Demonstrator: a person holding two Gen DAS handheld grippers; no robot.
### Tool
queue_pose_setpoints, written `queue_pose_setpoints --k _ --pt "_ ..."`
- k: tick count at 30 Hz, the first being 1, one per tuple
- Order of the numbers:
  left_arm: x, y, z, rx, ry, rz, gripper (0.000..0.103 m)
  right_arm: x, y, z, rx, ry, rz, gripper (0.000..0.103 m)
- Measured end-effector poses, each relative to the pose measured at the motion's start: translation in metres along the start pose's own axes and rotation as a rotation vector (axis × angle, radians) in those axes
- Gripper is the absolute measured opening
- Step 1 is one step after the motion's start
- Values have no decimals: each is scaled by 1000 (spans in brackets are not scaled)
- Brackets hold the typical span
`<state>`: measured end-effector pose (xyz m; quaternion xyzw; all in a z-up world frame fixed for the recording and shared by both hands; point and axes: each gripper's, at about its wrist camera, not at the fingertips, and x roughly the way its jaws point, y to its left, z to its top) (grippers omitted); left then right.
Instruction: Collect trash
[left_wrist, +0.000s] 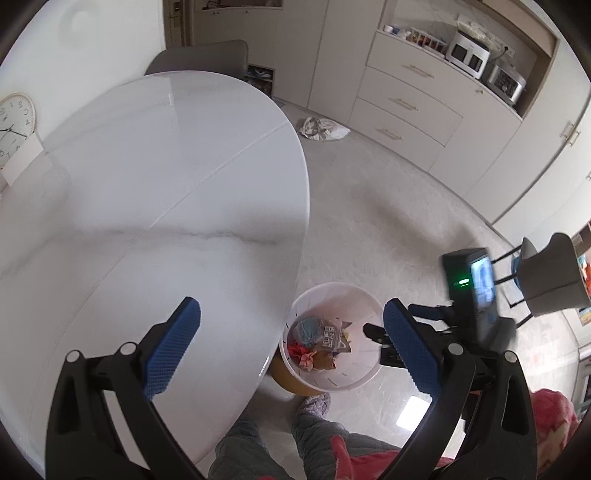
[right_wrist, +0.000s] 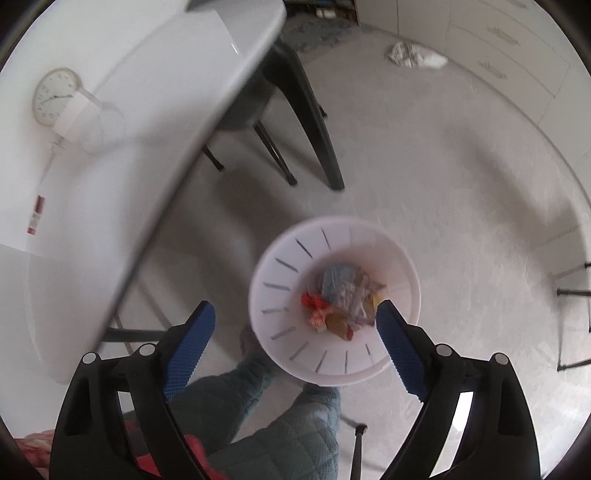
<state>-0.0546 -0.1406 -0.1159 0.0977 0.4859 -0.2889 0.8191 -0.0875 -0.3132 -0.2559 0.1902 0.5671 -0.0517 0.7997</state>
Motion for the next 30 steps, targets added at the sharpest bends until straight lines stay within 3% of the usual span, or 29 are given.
queue_pose_setpoints --k 4,10,14,19,30 --pt "-17 13 6 -37 -45 26 95 -48 32 22 -61 -100 4 98" --pt "-55 47 14 -92 -136 101 95 -104 100 53 -184 -217 -7 100" --pt "-81 79 15 -147 -181 156 95 -114 136 67 -212 -238 -6 100" --pt "-111 124 10 -224 -230 220 95 -109 178 80 -187 -214 56 100" --pt "-150 187 6 -303 -297 282 95 -111 255 86 -283 -242 93 100"
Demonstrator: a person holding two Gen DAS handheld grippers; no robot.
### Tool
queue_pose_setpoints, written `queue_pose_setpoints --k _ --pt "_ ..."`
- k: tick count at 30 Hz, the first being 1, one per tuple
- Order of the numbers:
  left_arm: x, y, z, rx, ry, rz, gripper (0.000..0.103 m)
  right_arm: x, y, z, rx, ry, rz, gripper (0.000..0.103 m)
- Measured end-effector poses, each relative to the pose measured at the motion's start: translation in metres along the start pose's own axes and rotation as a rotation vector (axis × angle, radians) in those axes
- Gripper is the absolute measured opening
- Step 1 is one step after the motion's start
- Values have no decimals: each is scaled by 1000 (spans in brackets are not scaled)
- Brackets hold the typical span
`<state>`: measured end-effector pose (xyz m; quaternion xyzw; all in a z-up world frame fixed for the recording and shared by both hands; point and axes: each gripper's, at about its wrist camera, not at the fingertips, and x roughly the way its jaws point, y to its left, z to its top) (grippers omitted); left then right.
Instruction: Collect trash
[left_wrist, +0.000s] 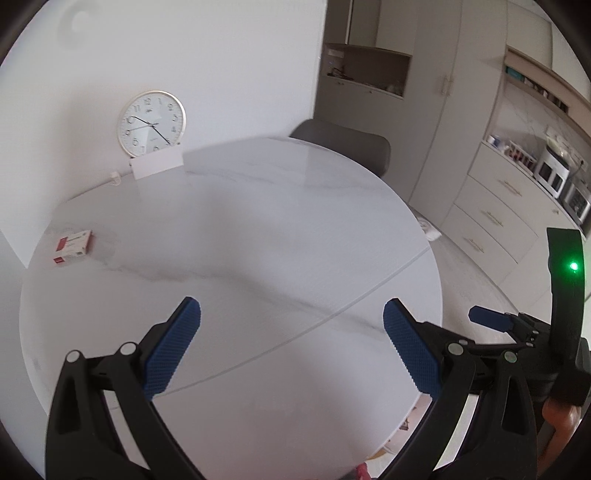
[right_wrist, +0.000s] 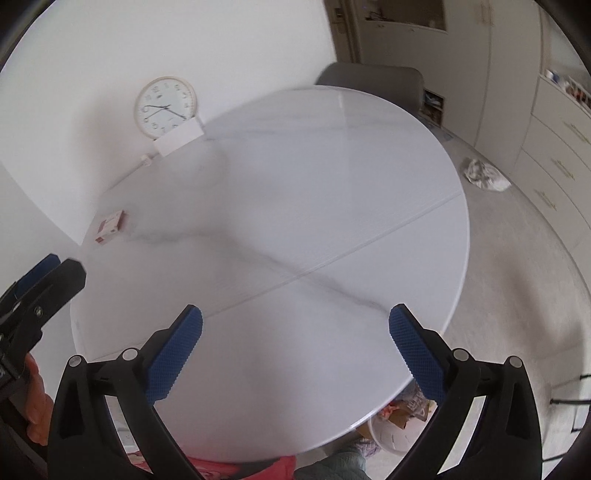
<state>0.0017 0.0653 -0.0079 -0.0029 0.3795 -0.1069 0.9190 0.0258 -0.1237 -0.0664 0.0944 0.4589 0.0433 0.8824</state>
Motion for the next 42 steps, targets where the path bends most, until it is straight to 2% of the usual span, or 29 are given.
queue_pose_setpoints --k 7,18,26,33,42 --pt "-21 15 23 -27 -69 37 95 -23 22 25 -46 -78 -5 100" --pt "-86 11 65 -55 -258 139 95 -95 40 76 -150 -289 4 100" --pt "-118 -8 65 -67 -307 173 95 -140 37 78 -190 -408 19 100" --pt "-133 -34 61 -36 -320 182 95 -155 30 66 -212 -432 32 100" --pt "-128 -44 54 -23 -292 188 95 -148 19 60 -187 -393 49 100"
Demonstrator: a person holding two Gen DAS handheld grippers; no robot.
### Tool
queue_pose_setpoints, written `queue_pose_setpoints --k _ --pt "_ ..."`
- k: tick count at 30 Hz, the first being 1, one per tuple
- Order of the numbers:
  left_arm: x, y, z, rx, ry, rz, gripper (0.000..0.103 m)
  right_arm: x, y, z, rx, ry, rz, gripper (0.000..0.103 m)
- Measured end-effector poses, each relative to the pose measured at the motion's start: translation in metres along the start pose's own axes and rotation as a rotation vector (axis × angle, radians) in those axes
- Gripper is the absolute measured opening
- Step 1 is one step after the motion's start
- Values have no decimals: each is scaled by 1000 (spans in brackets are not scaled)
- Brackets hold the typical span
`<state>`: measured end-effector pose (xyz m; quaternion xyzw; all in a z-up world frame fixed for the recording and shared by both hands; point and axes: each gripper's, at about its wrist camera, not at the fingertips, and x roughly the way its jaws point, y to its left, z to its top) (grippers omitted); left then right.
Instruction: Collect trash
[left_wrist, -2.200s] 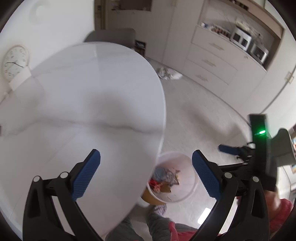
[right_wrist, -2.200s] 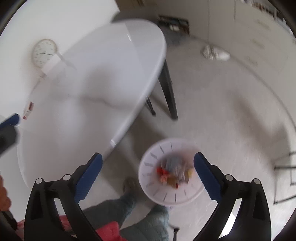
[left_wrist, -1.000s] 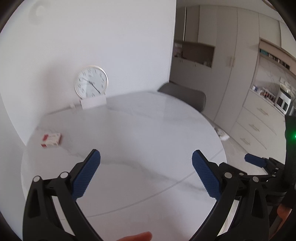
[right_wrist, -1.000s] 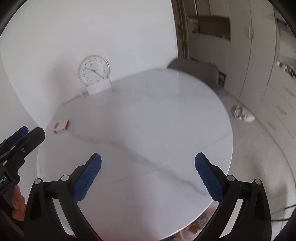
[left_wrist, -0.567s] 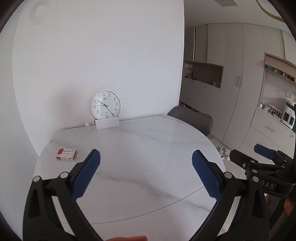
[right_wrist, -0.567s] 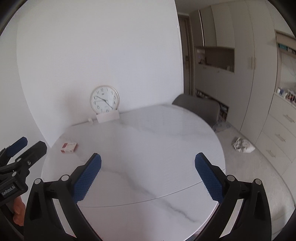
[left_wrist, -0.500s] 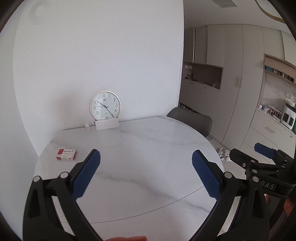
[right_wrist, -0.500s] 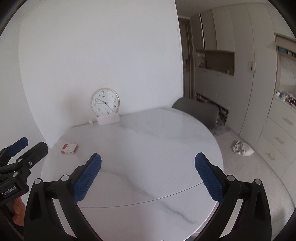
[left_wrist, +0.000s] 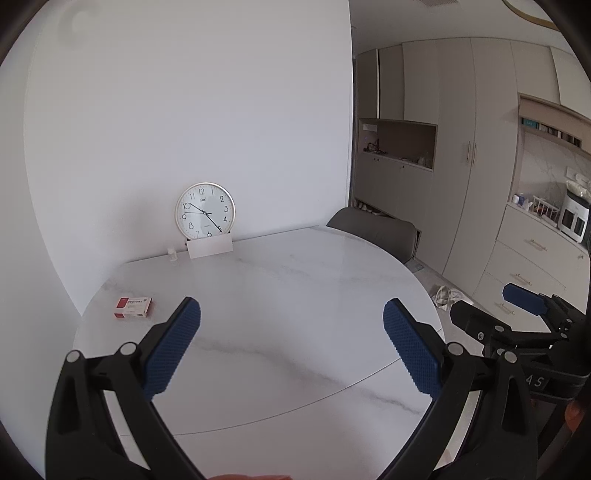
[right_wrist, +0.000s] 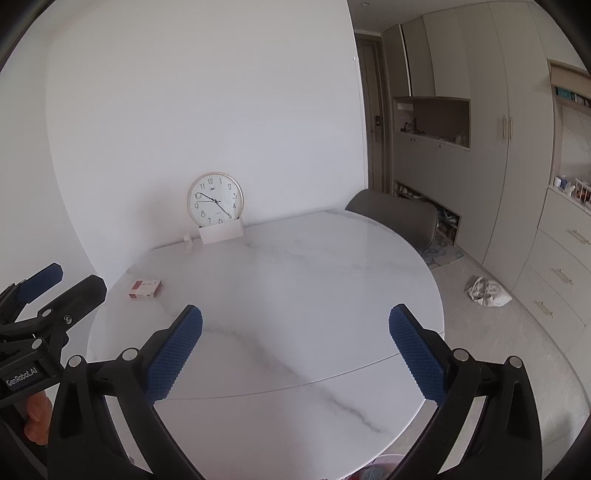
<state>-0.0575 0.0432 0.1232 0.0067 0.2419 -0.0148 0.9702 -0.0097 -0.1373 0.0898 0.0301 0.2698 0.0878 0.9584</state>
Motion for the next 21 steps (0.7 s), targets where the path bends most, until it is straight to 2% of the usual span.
queue_pose_setpoints --k 21 --pt "19 9 -5 -1 38 -18 95 12 5 -8 -11 37 -12 100"
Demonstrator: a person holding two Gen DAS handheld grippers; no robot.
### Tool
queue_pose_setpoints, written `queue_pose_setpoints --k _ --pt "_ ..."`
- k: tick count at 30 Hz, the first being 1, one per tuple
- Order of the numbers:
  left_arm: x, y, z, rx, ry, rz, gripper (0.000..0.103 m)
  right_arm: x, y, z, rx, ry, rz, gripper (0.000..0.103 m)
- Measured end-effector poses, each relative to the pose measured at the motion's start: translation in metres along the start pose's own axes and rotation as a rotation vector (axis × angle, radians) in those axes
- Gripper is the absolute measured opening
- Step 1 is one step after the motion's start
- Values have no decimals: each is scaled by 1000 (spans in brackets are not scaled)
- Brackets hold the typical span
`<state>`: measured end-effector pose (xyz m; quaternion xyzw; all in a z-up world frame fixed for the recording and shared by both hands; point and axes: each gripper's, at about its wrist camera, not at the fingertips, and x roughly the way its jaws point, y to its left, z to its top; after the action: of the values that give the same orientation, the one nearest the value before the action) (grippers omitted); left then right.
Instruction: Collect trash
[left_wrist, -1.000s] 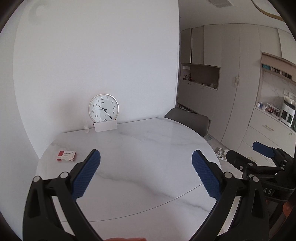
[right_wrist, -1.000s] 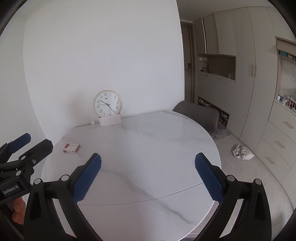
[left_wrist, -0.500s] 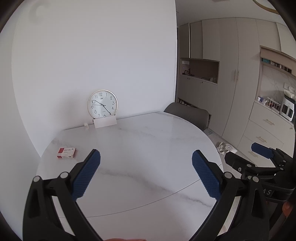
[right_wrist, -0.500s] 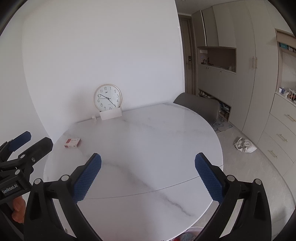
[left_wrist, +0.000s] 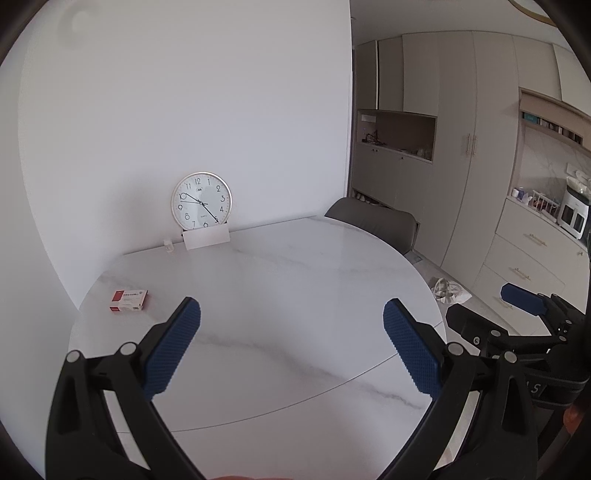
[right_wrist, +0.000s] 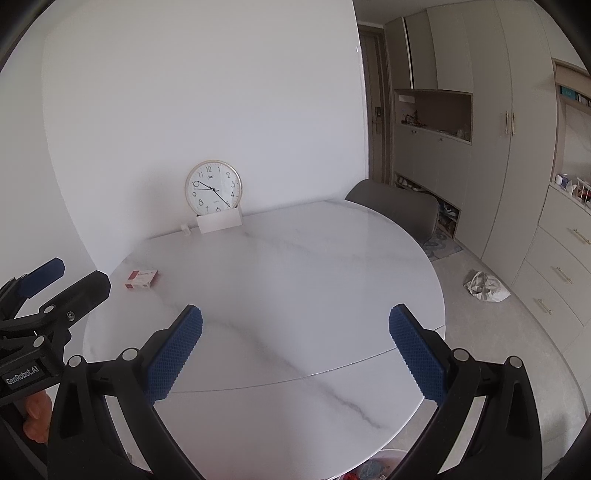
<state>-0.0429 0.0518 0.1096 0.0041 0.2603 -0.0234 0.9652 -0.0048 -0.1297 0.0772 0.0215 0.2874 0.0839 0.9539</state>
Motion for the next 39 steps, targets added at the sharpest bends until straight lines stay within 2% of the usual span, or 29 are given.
queue_pose_setpoints --k 39 --pt "6 8 -4 11 21 -36 95 0 2 -3 2 10 -15 100"
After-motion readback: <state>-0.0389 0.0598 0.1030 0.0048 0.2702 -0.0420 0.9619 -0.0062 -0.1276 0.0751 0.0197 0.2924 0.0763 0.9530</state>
